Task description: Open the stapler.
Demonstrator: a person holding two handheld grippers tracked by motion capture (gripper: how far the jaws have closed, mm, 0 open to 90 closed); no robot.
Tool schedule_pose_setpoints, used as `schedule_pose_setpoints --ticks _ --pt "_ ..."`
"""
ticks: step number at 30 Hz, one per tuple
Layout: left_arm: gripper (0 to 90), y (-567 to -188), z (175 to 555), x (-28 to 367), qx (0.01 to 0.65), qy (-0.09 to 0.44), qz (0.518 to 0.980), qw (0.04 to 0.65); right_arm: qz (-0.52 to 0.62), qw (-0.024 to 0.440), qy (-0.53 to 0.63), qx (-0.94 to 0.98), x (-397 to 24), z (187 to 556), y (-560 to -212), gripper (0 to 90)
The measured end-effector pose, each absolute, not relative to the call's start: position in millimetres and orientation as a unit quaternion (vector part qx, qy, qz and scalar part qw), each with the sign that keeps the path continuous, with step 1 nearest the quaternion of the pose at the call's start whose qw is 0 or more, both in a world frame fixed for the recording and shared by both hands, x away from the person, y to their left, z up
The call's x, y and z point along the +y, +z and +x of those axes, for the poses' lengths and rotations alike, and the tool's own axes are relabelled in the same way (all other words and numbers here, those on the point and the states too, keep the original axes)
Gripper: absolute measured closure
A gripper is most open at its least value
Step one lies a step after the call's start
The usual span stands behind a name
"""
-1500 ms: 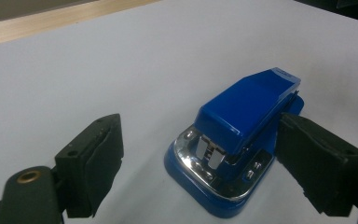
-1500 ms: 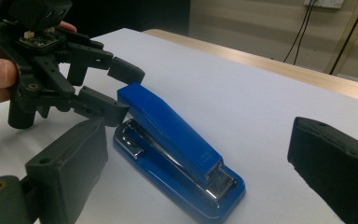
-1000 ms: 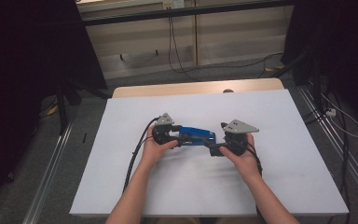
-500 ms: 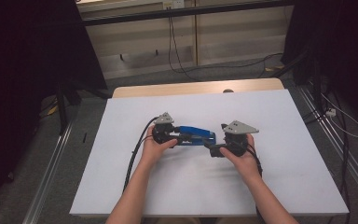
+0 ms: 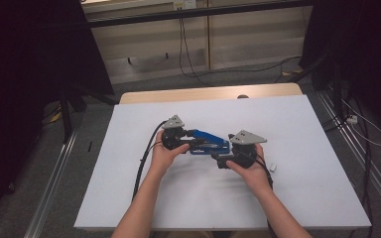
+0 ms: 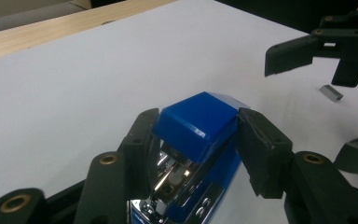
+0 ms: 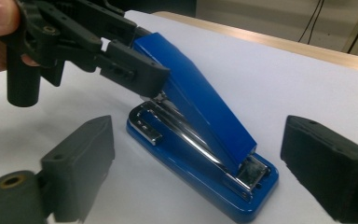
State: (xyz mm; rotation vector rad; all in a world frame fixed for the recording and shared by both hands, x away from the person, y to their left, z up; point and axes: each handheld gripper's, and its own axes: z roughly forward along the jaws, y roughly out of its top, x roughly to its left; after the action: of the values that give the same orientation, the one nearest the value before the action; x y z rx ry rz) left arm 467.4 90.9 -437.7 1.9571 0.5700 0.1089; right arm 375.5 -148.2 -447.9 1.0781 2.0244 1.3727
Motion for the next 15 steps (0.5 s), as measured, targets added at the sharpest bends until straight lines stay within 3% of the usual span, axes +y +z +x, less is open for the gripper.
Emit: schedule_pose_setpoints --ticks 3,4,9,15 --pt "52.1 -434 467 89 0.239 0.044 0.815 0.527 0.393 0.228 0.5 0.737 -146 376 -448 16.6" --pt "52.6 -433 467 89 0.238 0.044 0.813 0.529 0.397 0.219 0.502 0.736 -144 376 -448 24.6" --pt "53.0 -430 467 87 0.239 0.047 0.815 0.526 0.4 0.216 0.505 0.733 -140 376 -449 37.0" --pt "53.5 -424 466 83 0.242 0.046 0.82 0.517 0.408 0.202 0.495 0.74 -131 377 -454 68.3"
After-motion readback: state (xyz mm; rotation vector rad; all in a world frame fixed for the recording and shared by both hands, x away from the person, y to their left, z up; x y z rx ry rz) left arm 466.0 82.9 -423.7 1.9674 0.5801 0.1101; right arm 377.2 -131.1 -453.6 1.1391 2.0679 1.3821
